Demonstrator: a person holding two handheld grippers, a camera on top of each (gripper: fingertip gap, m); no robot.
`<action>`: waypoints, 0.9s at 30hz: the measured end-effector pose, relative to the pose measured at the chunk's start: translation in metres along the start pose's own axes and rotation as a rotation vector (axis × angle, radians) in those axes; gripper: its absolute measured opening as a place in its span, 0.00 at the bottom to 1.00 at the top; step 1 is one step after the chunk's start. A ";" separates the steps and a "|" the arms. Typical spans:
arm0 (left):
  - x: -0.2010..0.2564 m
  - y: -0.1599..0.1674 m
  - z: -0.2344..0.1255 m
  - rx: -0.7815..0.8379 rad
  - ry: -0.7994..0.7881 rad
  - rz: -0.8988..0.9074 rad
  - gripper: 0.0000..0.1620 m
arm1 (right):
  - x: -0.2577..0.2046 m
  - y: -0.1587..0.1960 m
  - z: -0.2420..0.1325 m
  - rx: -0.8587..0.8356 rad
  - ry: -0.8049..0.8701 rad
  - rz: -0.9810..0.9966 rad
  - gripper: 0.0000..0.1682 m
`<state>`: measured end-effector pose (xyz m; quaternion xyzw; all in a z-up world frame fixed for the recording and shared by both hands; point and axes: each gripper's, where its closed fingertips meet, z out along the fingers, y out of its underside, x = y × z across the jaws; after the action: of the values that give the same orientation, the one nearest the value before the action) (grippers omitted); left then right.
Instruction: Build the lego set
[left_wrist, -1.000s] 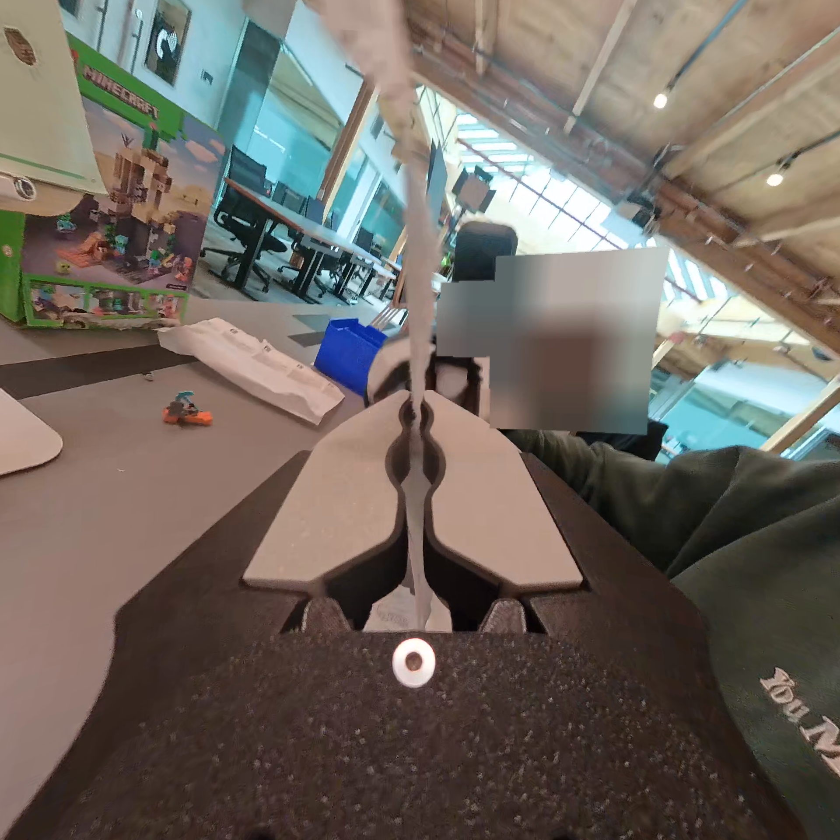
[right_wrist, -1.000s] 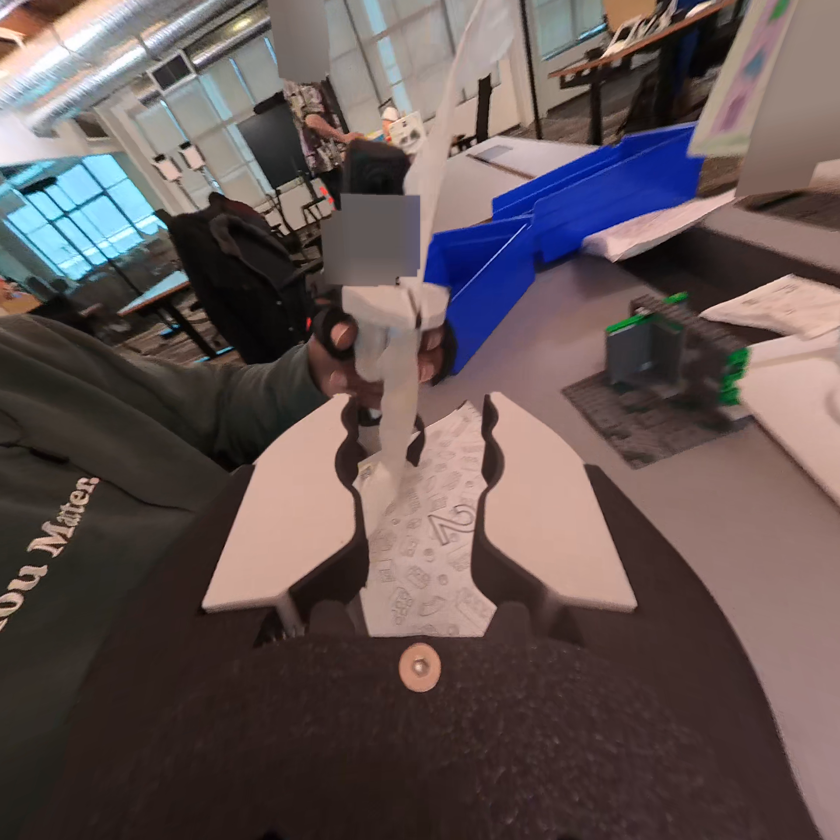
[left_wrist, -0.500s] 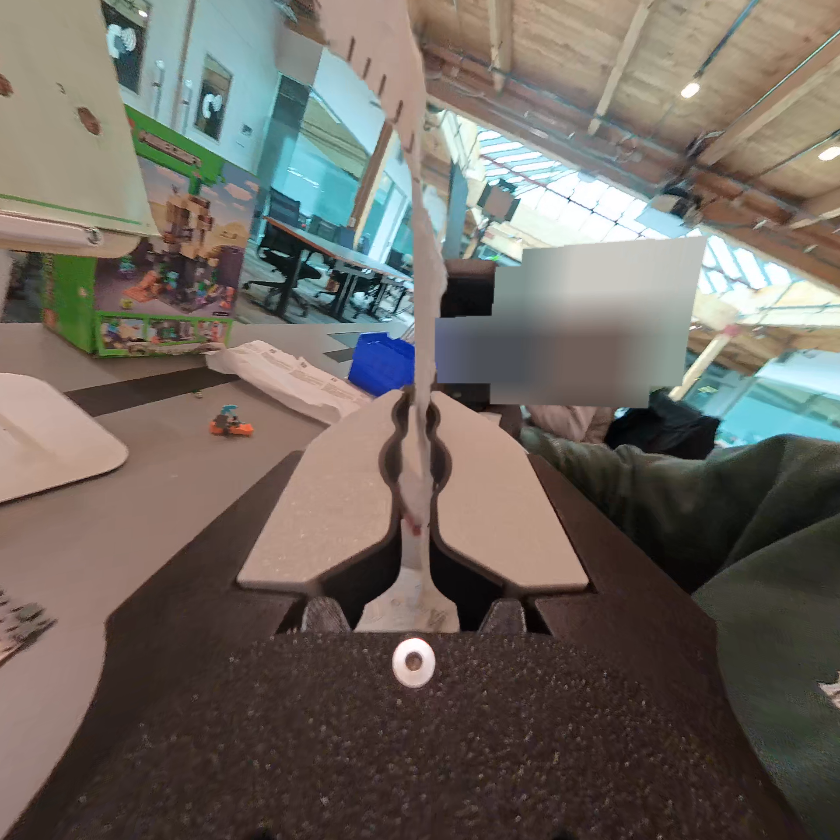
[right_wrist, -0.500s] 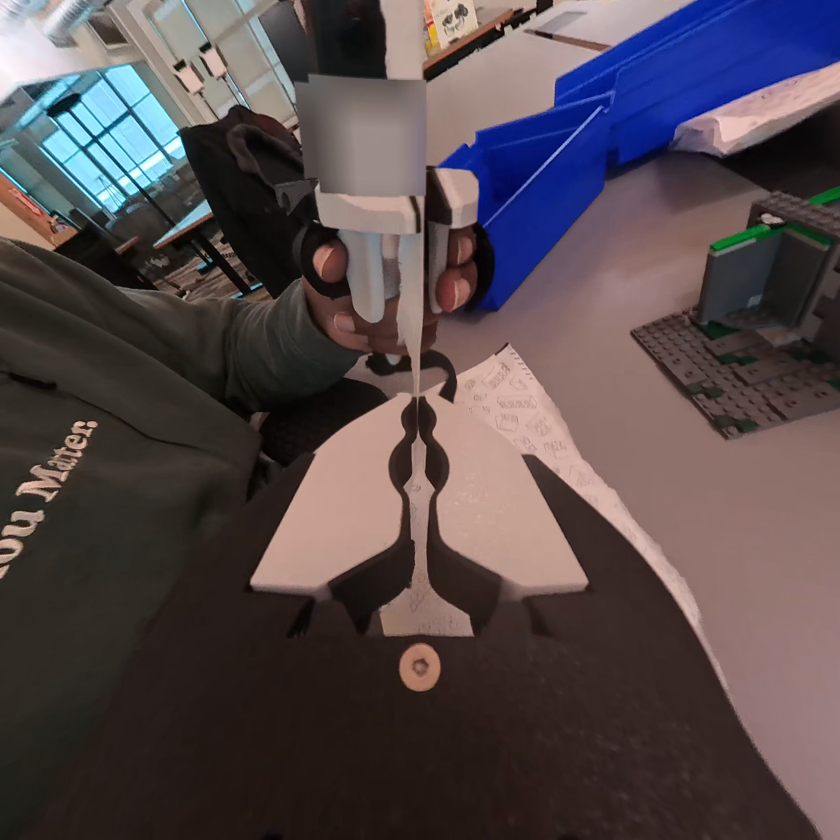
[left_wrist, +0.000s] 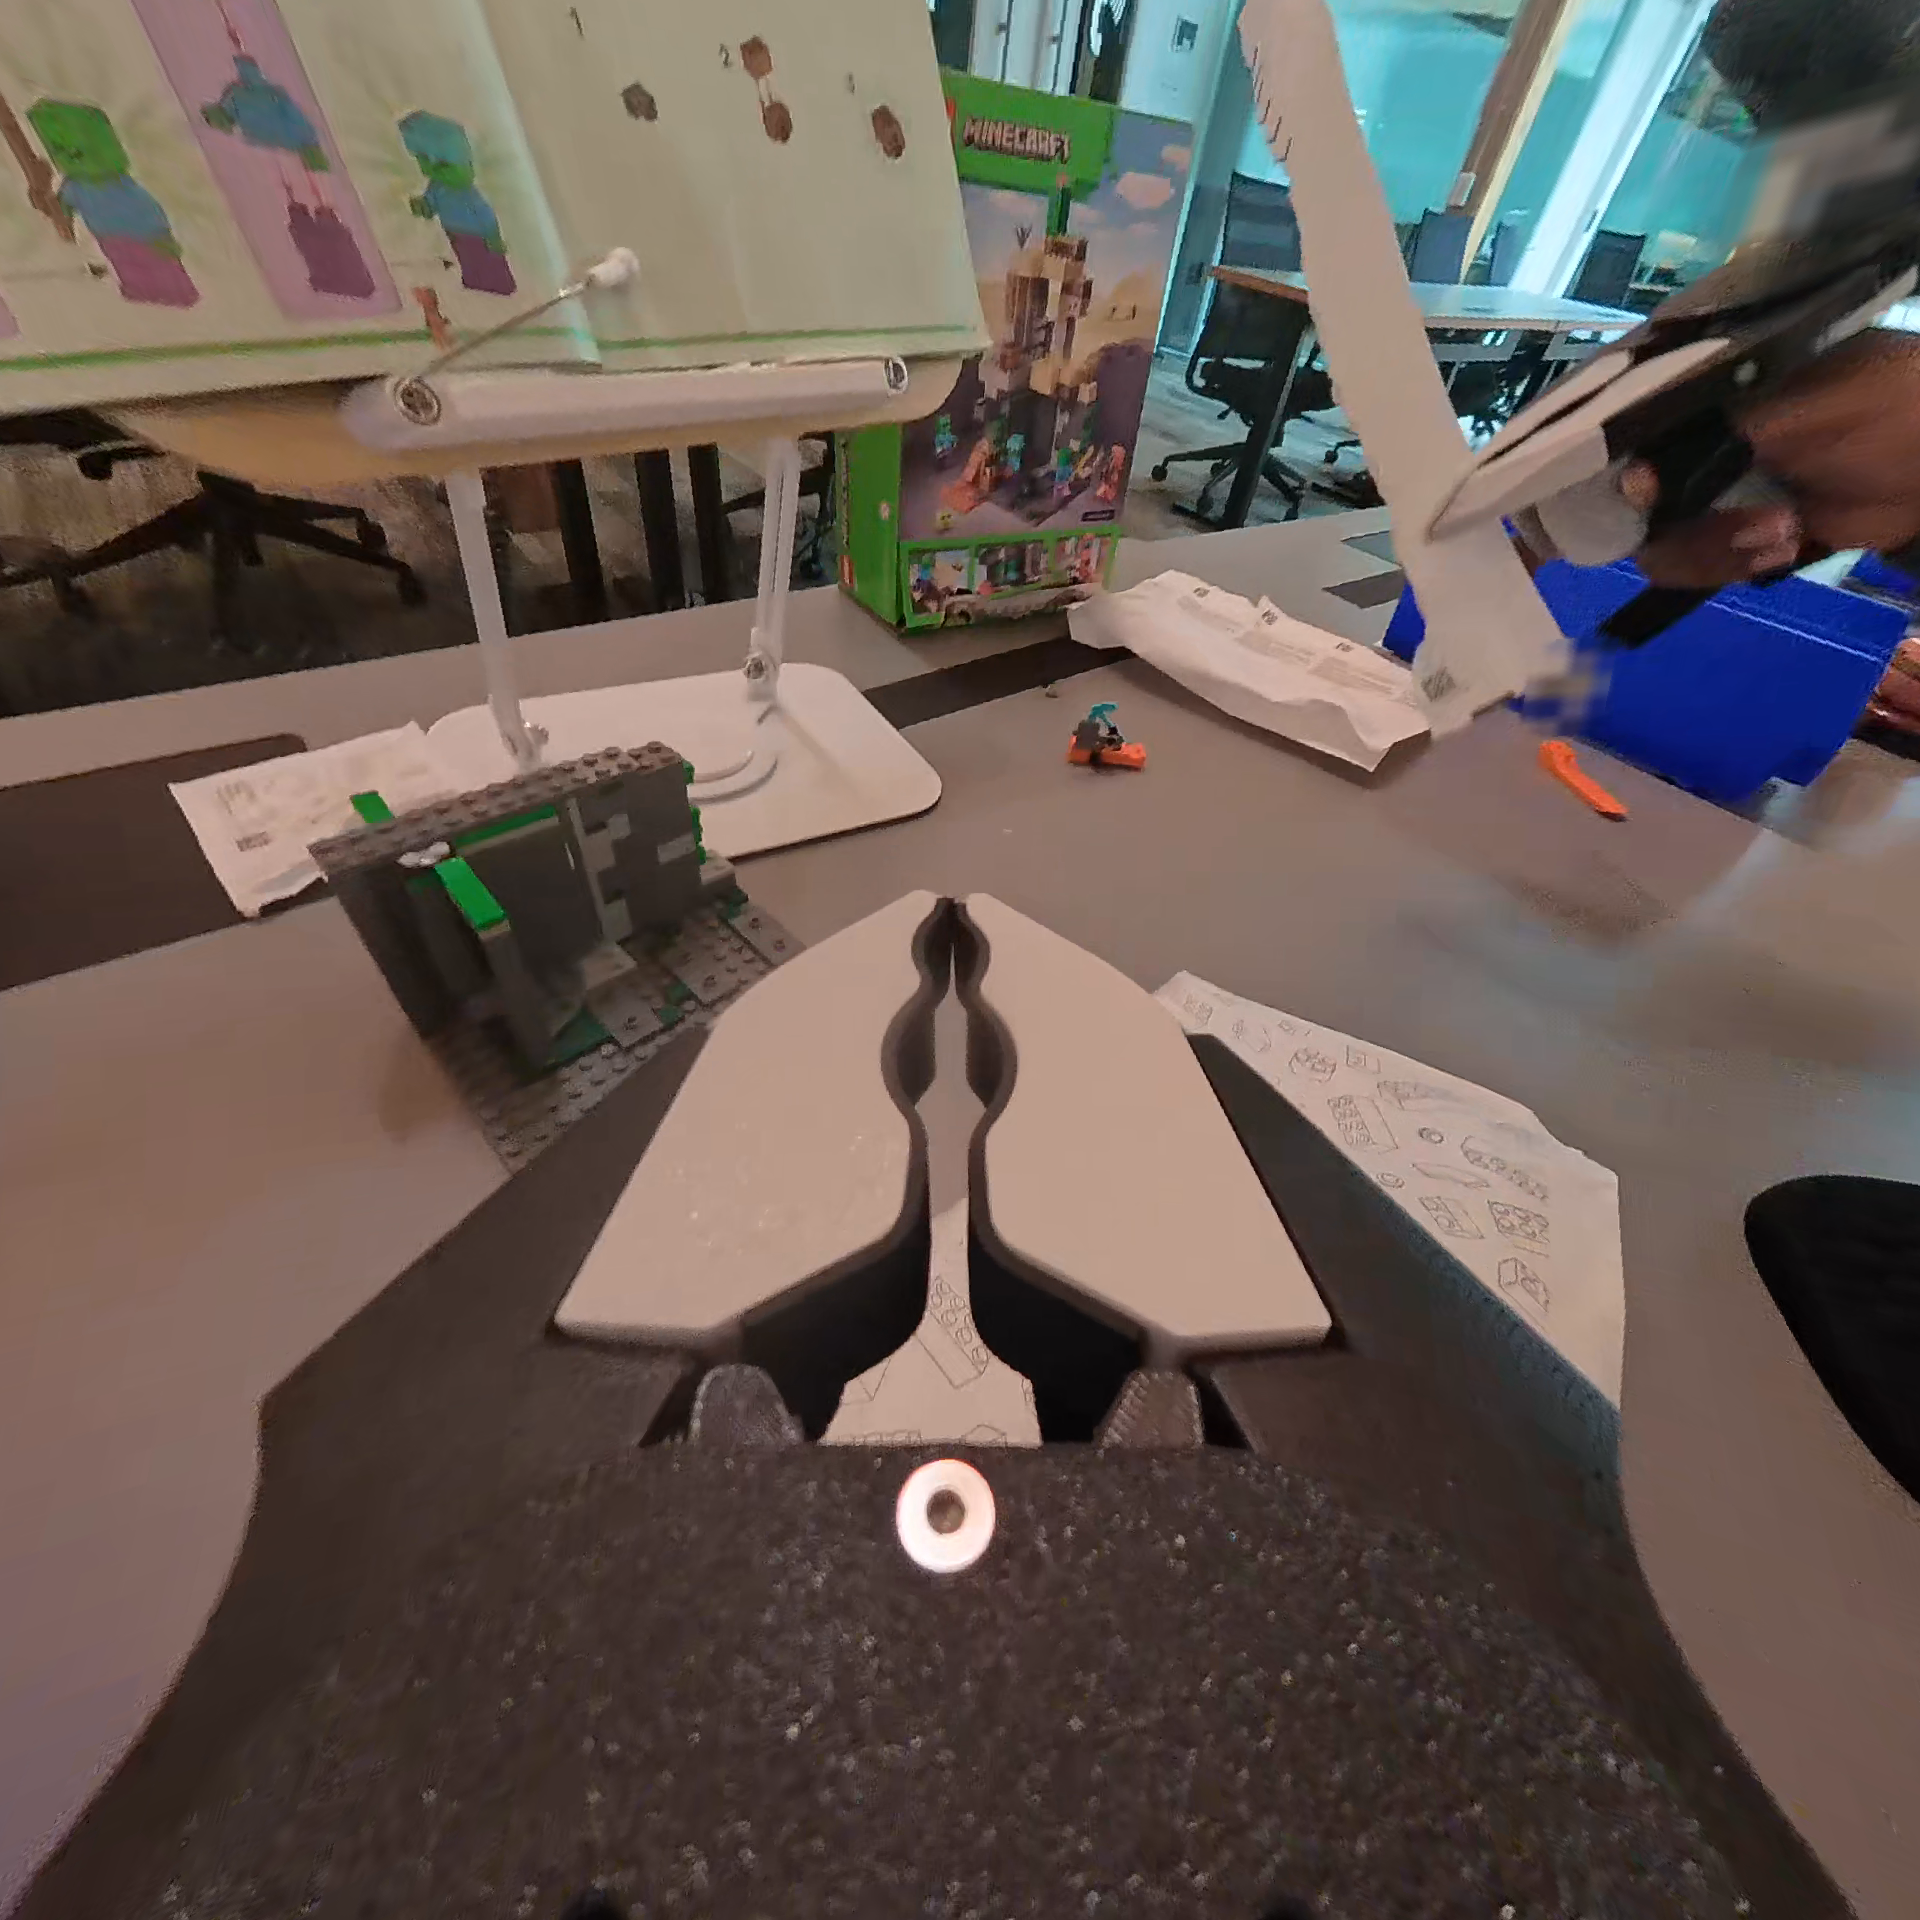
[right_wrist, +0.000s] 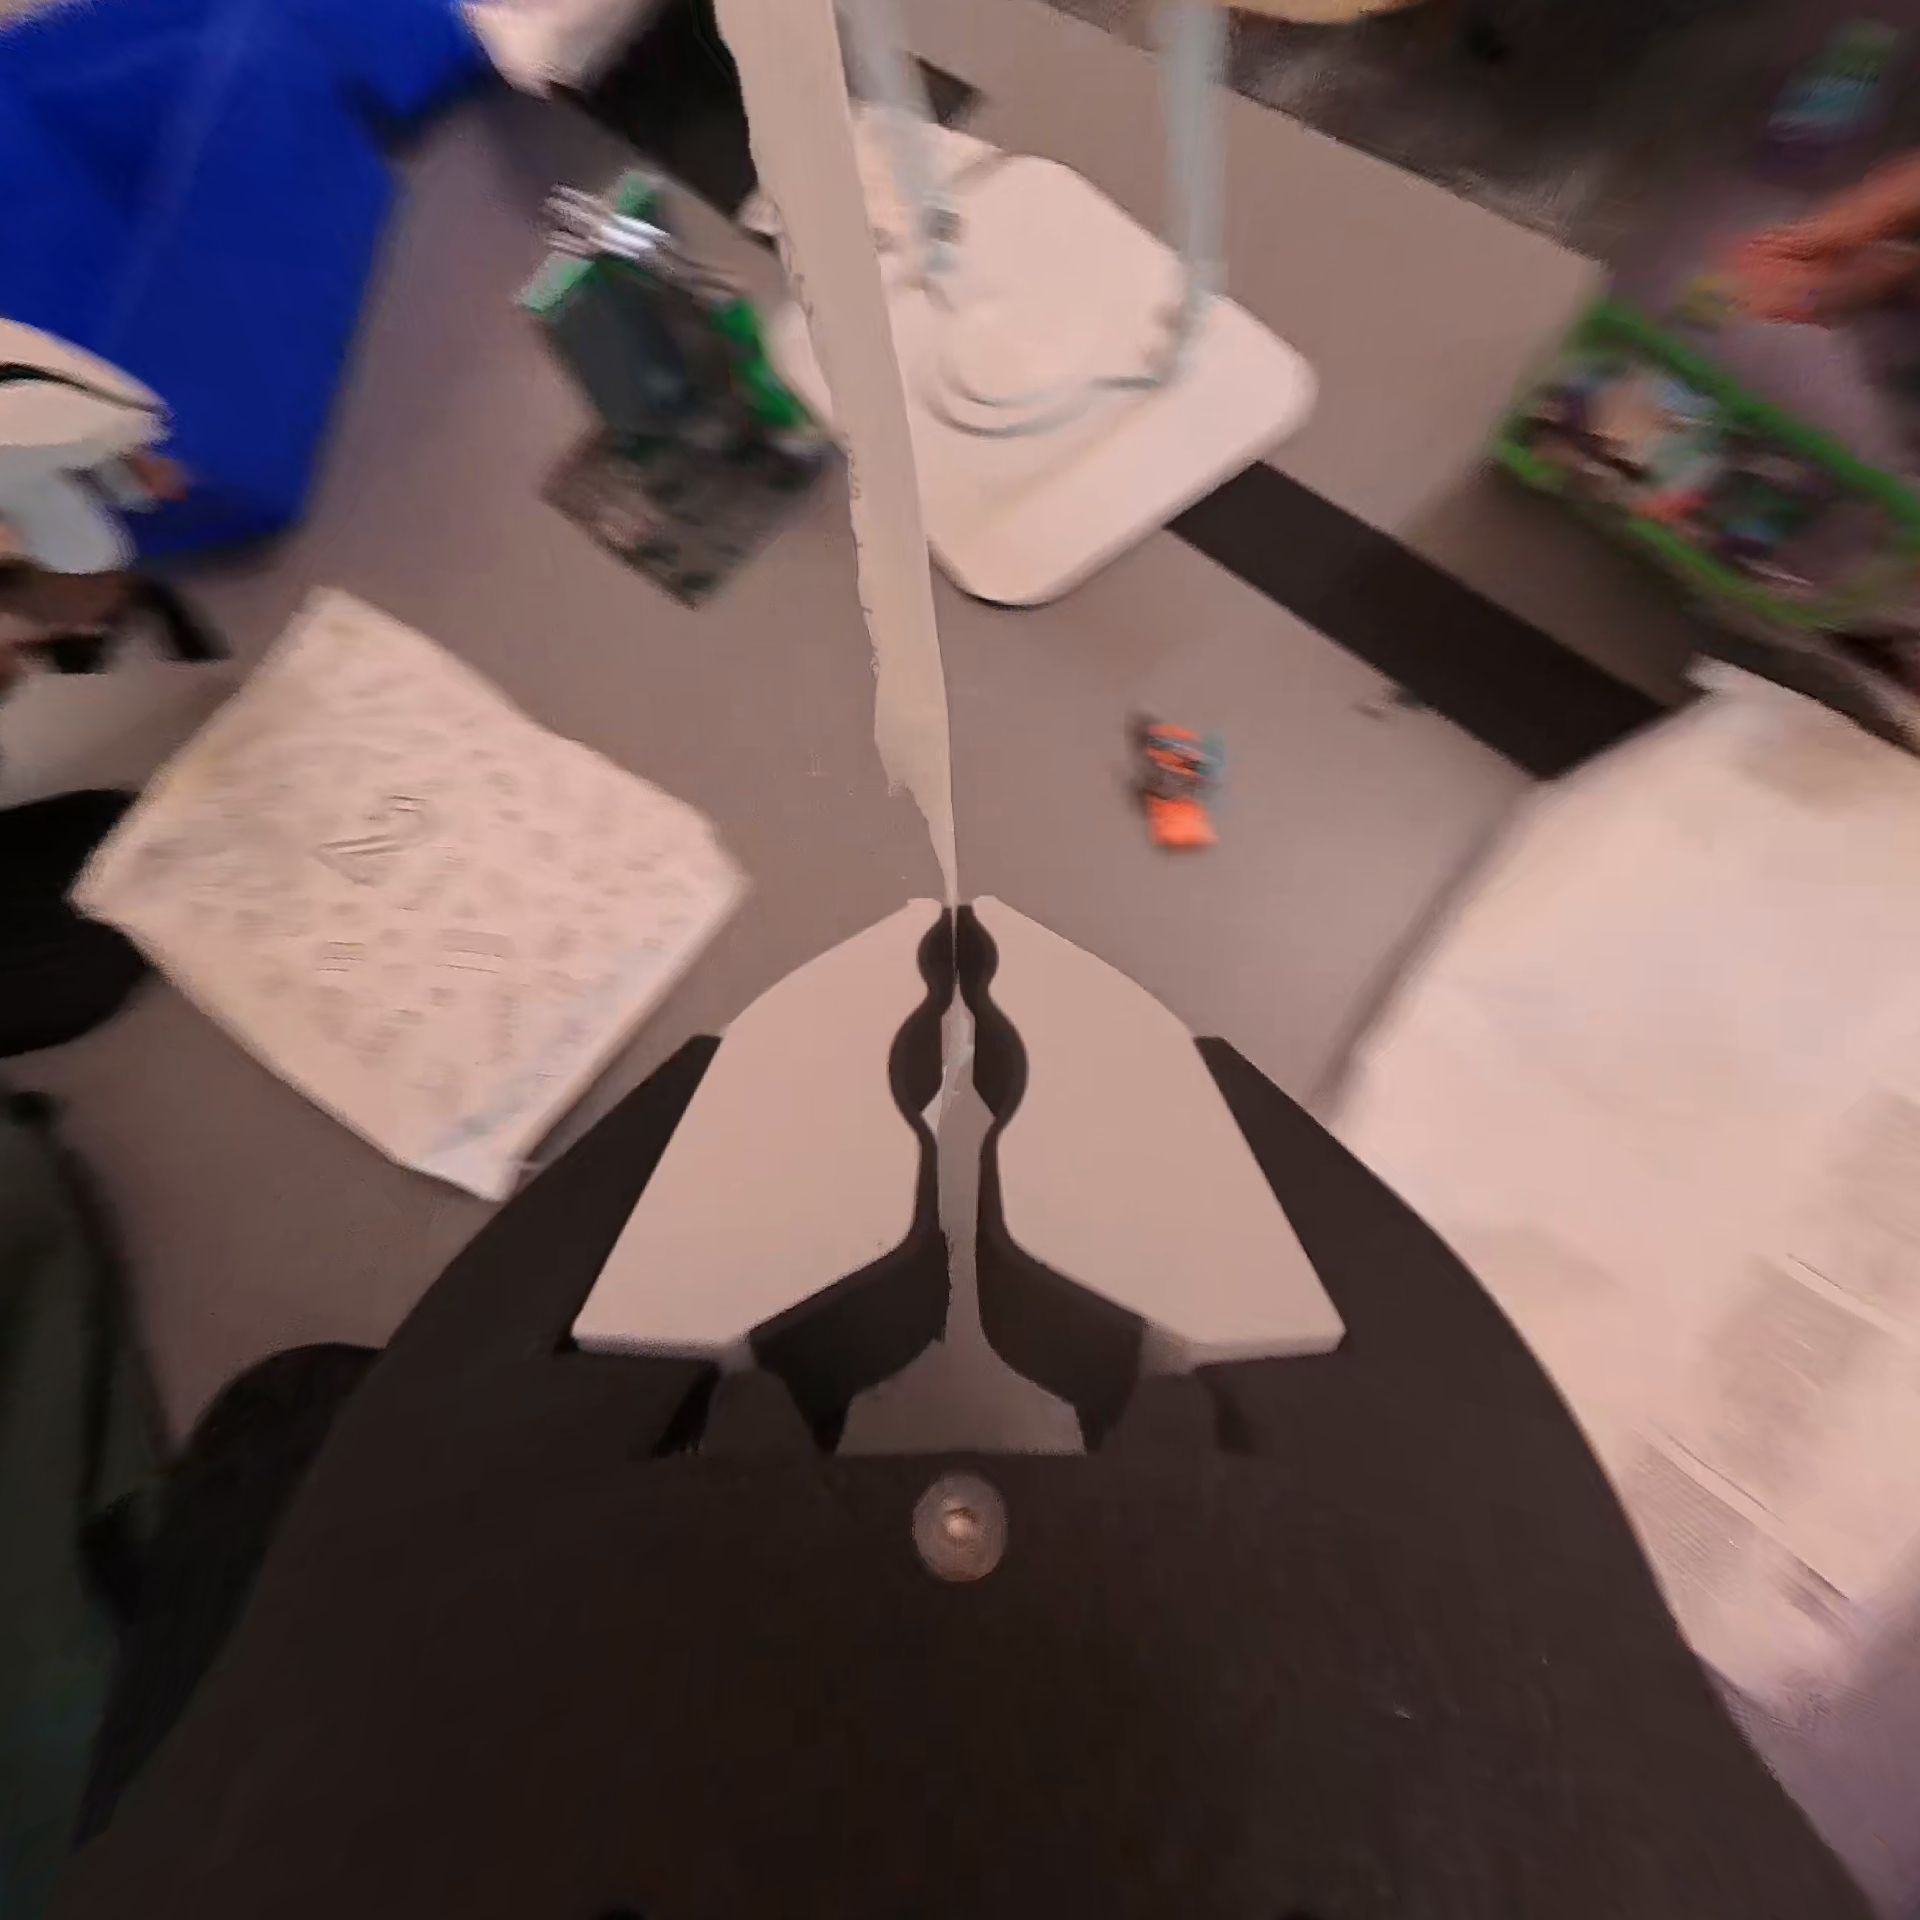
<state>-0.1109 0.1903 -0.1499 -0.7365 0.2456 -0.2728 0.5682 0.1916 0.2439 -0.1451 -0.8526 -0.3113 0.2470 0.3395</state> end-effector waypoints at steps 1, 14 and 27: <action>0.000 0.002 0.000 -0.003 -0.001 -0.003 0.00 | 0.025 0.003 -0.010 -0.030 0.078 0.005 0.00; 0.007 0.014 0.005 -0.046 -0.001 0.044 0.00 | 0.280 0.062 -0.105 -0.558 0.894 0.215 0.00; -0.004 0.026 -0.007 -0.073 -0.018 0.051 0.00 | 0.294 0.062 -0.083 -0.468 0.911 0.236 0.16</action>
<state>-0.1200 0.1815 -0.1738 -0.7527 0.2692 -0.2425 0.5497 0.4680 0.3783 -0.1988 -0.9559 -0.0806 -0.1884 0.2106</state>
